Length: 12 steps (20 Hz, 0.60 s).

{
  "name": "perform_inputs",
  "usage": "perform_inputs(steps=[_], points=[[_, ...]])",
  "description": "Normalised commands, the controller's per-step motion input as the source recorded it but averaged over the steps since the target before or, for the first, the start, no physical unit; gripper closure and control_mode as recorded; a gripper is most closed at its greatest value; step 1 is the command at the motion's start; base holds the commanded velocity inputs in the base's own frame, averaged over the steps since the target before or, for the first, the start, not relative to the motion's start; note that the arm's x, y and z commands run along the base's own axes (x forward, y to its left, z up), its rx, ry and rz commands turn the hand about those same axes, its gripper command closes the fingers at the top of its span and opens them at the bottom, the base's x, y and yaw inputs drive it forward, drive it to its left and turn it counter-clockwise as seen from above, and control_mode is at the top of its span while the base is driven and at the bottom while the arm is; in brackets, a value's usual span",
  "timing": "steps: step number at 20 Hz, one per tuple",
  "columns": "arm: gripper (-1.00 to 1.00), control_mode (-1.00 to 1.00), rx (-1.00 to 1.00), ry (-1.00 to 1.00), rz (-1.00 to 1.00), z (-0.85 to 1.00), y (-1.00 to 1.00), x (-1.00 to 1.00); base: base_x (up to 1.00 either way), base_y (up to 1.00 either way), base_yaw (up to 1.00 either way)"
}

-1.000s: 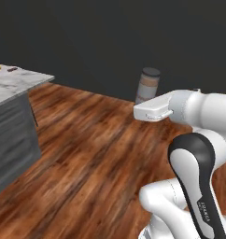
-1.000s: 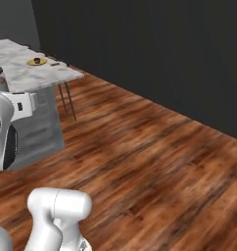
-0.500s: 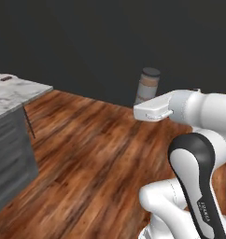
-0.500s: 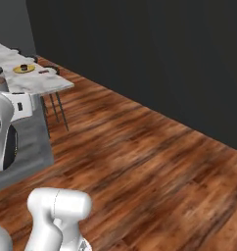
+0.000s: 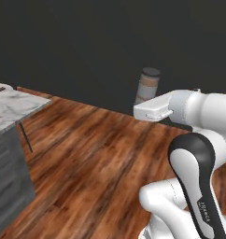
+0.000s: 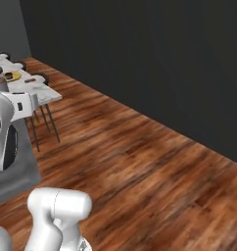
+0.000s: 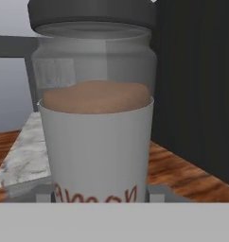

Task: Take the cinnamon bottle from the cabinet and place it on the dining table, next to the plate with the cupcake. Then take the chocolate from the dining counter and place it on the cupcake plate.

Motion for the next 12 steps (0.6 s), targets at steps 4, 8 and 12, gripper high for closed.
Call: perform_inputs(steps=[4,8,12], points=[[1.00,1.00,0.00,0.00,0.00,0.00,0.00,0.00,0.92,0.06,0.00],[1.00,1.00,0.00,0.00,0.00,0.00,0.00,0.00,0.92,0.06,0.00],[1.00,1.00,0.00,0.00,0.00,0.00,0.00,0.00,0.91,0.08,0.00]])
